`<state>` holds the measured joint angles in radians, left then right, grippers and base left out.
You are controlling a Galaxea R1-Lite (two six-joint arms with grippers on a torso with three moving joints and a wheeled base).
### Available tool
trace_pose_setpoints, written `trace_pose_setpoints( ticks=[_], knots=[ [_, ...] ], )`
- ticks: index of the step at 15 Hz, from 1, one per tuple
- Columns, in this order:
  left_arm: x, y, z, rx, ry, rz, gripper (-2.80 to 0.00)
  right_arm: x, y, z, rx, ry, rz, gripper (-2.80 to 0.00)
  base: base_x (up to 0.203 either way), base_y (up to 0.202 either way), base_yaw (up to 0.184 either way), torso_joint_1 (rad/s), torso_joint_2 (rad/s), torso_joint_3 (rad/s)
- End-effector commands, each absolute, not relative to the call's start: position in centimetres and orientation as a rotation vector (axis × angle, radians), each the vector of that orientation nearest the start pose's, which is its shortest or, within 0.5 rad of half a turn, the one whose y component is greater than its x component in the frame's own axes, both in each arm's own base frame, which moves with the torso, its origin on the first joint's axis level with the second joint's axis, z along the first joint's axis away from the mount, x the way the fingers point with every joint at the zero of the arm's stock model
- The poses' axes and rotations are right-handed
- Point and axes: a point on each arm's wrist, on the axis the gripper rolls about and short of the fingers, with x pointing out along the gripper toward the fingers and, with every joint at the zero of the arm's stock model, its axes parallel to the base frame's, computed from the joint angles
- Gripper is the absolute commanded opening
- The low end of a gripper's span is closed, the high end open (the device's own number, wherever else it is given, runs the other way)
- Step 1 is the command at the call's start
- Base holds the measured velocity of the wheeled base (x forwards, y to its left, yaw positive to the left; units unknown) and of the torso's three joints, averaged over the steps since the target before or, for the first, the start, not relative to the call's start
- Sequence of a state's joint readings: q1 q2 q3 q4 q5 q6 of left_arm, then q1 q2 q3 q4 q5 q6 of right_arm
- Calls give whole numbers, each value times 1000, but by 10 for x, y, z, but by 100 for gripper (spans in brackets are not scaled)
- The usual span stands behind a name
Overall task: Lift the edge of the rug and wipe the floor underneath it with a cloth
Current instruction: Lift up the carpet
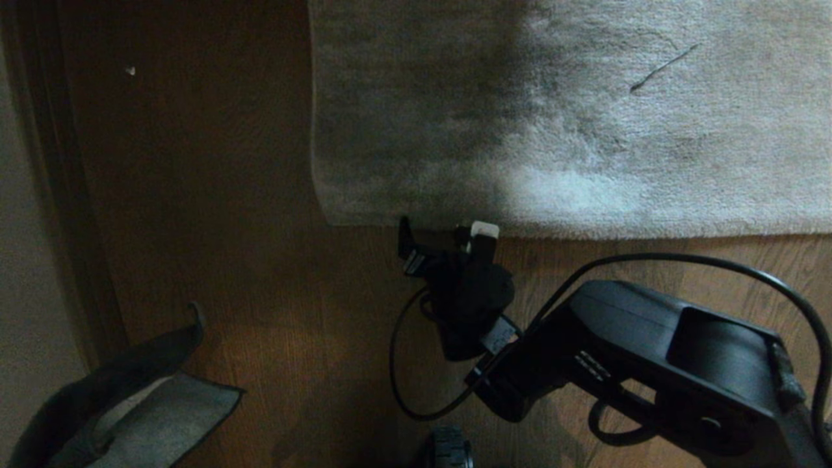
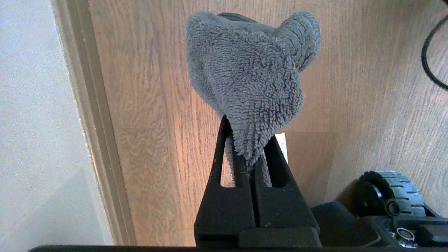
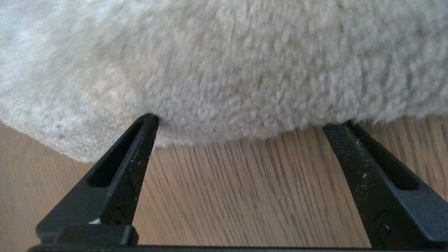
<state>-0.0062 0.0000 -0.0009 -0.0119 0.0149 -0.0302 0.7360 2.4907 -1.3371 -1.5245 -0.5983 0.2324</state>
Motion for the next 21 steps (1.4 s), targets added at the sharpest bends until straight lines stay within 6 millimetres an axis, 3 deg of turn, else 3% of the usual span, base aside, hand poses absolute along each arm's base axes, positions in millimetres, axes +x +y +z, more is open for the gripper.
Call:
trace_pose_setpoints(
  ticks=[1, 7, 12, 16, 21],
  knots=[
    [-23, 0, 77, -31, -14, 9, -280, 358, 303, 99, 495, -321, 160, 0, 0, 0, 0, 0, 0, 0],
    [-23, 0, 77, -31, -14, 9, -280, 351, 301, 123, 518, -347, 169, 0, 0, 0, 0, 0, 0, 0],
    [-23, 0, 77, -31, -14, 9, -280, 321, 299, 142, 503, -334, 207, 0, 0, 0, 0, 0, 0, 0],
    [-23, 0, 77, -31, -14, 9, -280, 312, 295, 162, 488, -376, 209, 0, 0, 0, 0, 0, 0, 0],
    [-23, 0, 77, -31, -14, 9, -280, 289, 306, 182, 471, -402, 253, 0, 0, 0, 0, 0, 0, 0]
  ],
)
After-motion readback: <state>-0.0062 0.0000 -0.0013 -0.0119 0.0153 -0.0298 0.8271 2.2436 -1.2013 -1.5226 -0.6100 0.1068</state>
